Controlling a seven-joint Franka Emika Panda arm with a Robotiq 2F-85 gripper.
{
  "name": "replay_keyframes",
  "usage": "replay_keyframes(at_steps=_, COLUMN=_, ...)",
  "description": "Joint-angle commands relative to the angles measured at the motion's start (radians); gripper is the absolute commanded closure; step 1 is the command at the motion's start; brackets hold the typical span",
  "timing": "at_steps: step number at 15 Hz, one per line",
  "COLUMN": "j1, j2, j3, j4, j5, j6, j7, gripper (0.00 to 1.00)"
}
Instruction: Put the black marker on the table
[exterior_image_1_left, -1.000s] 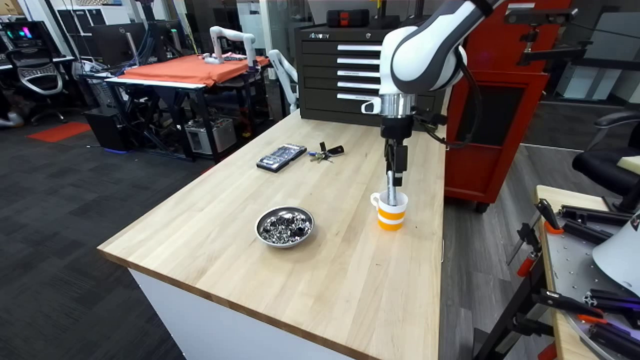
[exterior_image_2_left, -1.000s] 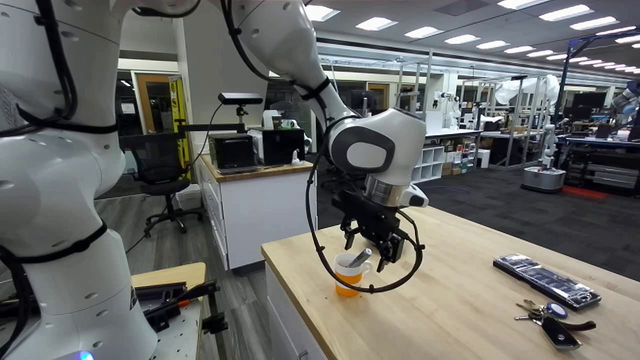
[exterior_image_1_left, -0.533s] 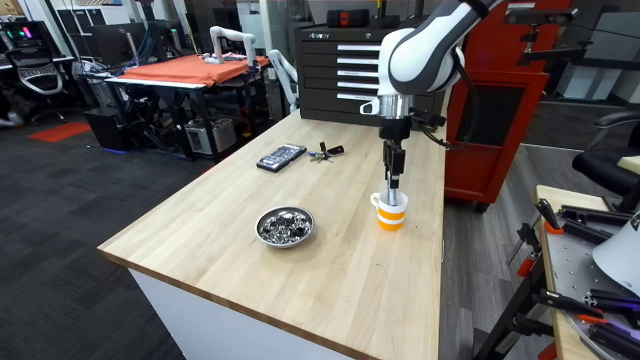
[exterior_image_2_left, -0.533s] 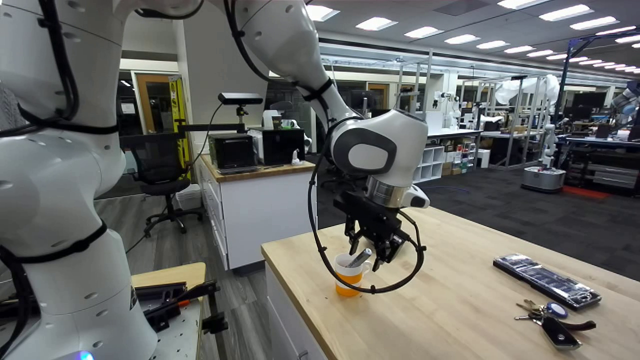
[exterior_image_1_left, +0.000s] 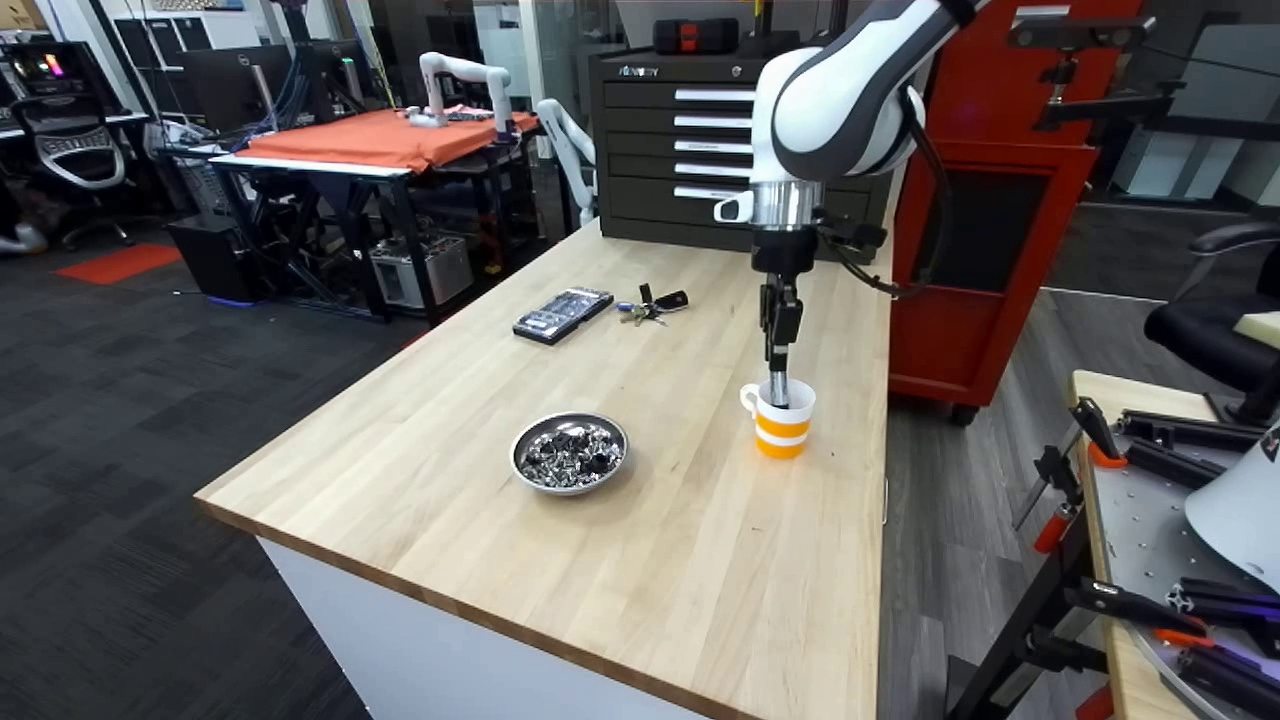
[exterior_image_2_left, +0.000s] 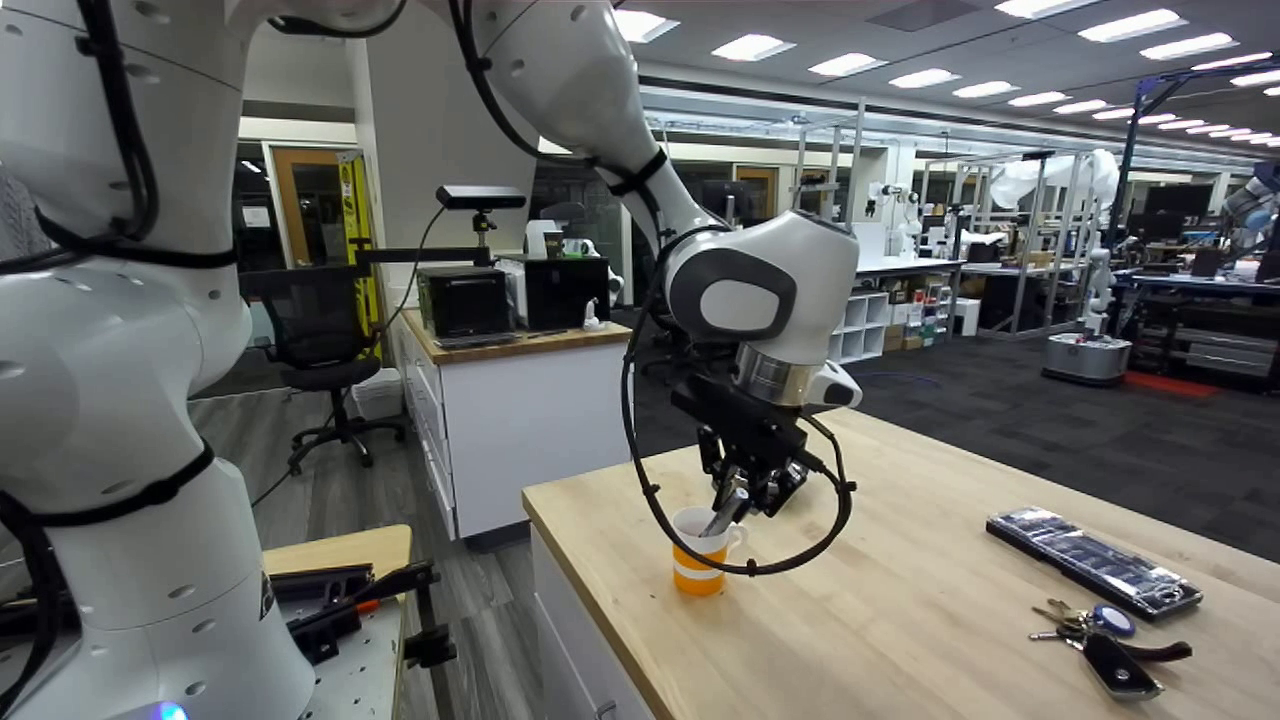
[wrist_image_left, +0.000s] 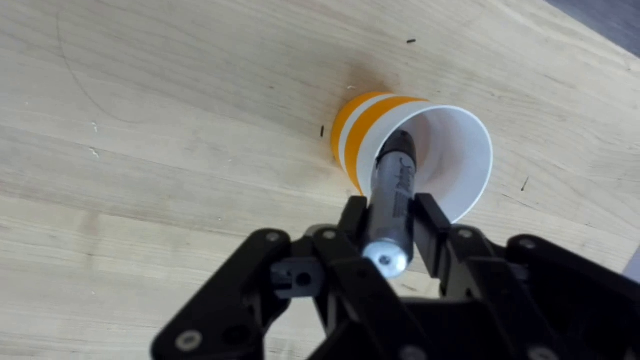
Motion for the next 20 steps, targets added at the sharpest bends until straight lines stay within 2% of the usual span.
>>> replay_keyframes(at_steps=1, j1=-0.021, j2=0.002, j3=0.016, j4=0.016, j5=0.02, j6=-0.031, j7=-0.024, gripper=0.93)
replay_keyframes(at_steps=11, j1=-0.01, j2=-0.051, j3=-0.001, j4=0.036, j5=-0.018, j6=-0.12, j7=0.024, gripper=0.93)
replay_keyframes(at_steps=20, j1=0.007, j2=-0.113, j3=-0.04, j4=0.177, j5=-0.109, j6=-0.293, j7=0.108, gripper=0.93)
